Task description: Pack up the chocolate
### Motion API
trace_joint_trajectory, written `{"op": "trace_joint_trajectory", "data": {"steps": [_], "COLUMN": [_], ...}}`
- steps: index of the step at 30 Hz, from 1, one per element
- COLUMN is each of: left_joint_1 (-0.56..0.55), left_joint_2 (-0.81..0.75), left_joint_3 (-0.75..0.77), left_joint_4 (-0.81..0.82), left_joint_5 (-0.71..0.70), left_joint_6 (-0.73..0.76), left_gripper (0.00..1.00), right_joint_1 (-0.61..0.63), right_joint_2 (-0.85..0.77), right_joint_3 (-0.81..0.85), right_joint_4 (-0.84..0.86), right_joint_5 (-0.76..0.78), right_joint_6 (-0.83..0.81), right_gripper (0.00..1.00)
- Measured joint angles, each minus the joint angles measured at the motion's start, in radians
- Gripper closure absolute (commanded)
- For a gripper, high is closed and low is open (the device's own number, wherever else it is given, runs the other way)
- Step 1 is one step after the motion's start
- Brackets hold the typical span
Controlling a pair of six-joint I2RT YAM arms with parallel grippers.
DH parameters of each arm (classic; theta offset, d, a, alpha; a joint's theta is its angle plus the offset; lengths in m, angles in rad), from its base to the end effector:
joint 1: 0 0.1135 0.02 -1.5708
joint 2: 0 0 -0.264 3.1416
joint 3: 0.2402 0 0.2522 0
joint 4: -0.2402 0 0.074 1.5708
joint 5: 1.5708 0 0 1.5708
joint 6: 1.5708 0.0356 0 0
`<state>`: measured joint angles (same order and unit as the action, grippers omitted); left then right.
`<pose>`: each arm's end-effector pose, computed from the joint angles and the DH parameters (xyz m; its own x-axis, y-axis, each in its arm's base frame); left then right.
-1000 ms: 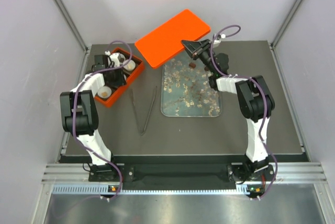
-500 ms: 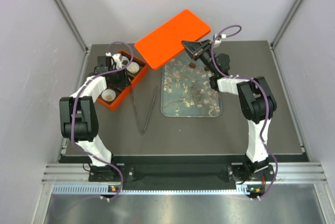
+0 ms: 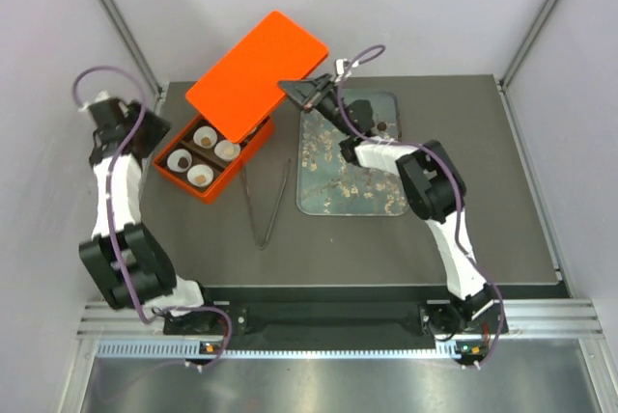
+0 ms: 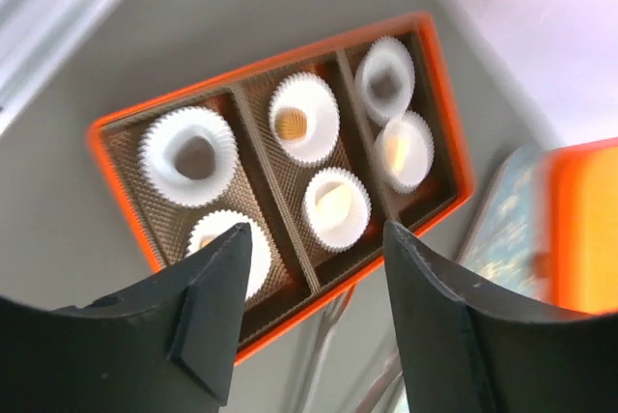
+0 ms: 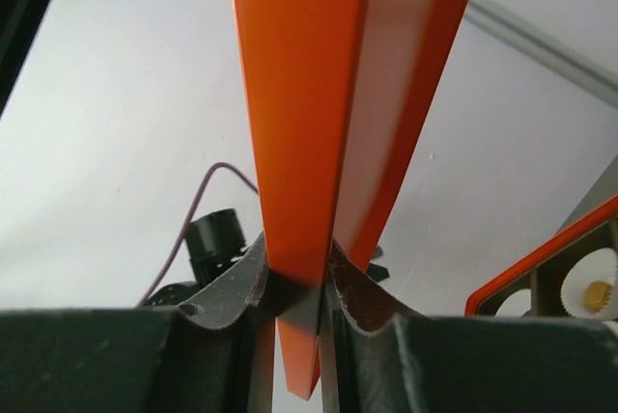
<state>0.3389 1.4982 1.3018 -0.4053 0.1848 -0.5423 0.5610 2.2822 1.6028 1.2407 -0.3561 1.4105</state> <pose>0.3253 0.1077 0.3262 -0.3623 -0.6656 -0.6524 -0.4330 0.7401 -0.5146 0.4265 0.2827 0.2634 -0.6670 0.6736 -0.3183 -0.5644 -0.1780 0.8061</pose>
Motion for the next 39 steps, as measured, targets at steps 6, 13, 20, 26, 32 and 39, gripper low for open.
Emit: {"op": "trace_joint_trajectory", "data": {"steps": [6, 13, 20, 26, 32, 39], "left_joint_1": [0.111, 0.118, 0.124, 0.124, 0.125, 0.131], "left_joint_2": [-0.230, -0.246, -0.246, -0.219, -0.212, -0.172], "left_joint_3": [-0.308, -0.488, -0.519, -0.536, -0.540, -0.580], "left_joint_4": [0.243, 0.477, 0.555, 0.587, 0.587, 0.623], "left_joint_5": [0.192, 0.381, 0.432, 0.449, 0.429, 0.428], "left_joint_6": [-0.223, -0.381, -0.406, -0.420, -0.406, -0.424], "left_gripper": [0.32, 0.29, 0.31, 0.35, 0.39, 0.39], "right_joint_1": [0.093, 0.124, 0.126, 0.134, 0.149, 0.162], "right_joint_2": [0.177, 0.286, 0.326, 0.357, 0.406, 0.445], "right_joint_3": [0.208, 0.311, 0.360, 0.400, 0.422, 0.422], "right_joint_4": [-0.032, -0.113, -0.123, -0.118, -0.125, -0.127], "right_joint_5": [0.020, 0.054, 0.094, 0.104, 0.104, 0.105], "right_joint_6": [-0.013, -0.019, 0.005, 0.027, 0.051, 0.068], "right_gripper": [1.00, 1.00, 1.00, 1.00, 1.00, 1.00]}}
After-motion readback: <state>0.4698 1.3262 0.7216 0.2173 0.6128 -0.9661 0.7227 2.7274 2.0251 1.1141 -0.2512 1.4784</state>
